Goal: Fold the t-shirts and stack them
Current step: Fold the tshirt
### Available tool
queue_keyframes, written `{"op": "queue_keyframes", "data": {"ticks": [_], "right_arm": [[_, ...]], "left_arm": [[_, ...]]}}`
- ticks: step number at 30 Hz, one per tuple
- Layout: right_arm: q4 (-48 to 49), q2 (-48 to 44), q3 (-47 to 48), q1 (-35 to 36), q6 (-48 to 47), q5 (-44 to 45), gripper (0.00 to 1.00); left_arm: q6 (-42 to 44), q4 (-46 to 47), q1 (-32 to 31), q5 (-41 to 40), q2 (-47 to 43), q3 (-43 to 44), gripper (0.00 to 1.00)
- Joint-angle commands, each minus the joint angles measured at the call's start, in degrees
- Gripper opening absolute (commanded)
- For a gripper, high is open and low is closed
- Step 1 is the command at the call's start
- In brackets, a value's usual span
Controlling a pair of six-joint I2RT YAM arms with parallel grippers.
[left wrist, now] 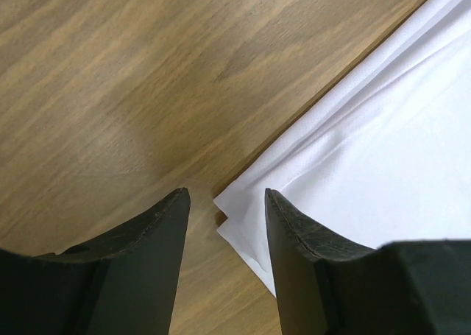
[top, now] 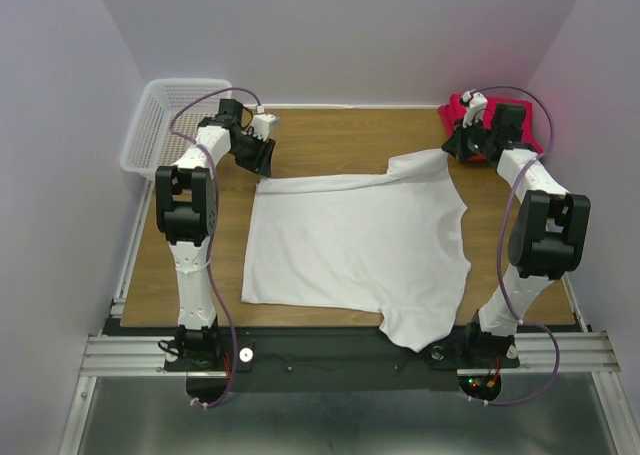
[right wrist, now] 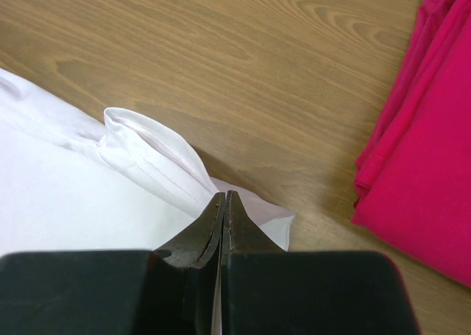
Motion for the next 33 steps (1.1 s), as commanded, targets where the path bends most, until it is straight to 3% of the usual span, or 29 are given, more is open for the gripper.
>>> {"op": "queue_keyframes", "data": {"ticks": [1, 8, 12, 16, 21, 33], "right_arm": [[1.32, -0.14, 1.8, -0.05, -0.41, -0.17, 0.01], [1.32, 0.13, 1.88, 0.12, -0.24, 0.0, 0.01], [1.23, 0.3, 2.41, 0.38, 0.03, 0.18, 0.01], [1.23, 0.65, 3.2, 0.39, 0.2, 0.35, 0.01], [1.23, 1.18, 4.78, 0.39, 0.64, 0.61, 0.0], [1.23, 7.33, 14.01, 0.47, 3.28, 0.97, 0.0]], "left_arm": [[0.2, -1.32, -0.11, 0.14, 0.64, 0.02, 0.55], [1.25, -2.63, -0.19, 3.47, 1.08, 0.2, 0.38], [1.6, -2.73, -0.1, 4.97, 0.73, 1.16, 0.14], [1.6, -2.72, 0.25, 6.11, -0.15, 2.74, 0.0], [0.64, -1.68, 1.12, 6.2, -1.55, 5.56, 0.0], [-1.04, 11.15, 2.97, -0.56, -1.65, 10.13, 0.0]]}}
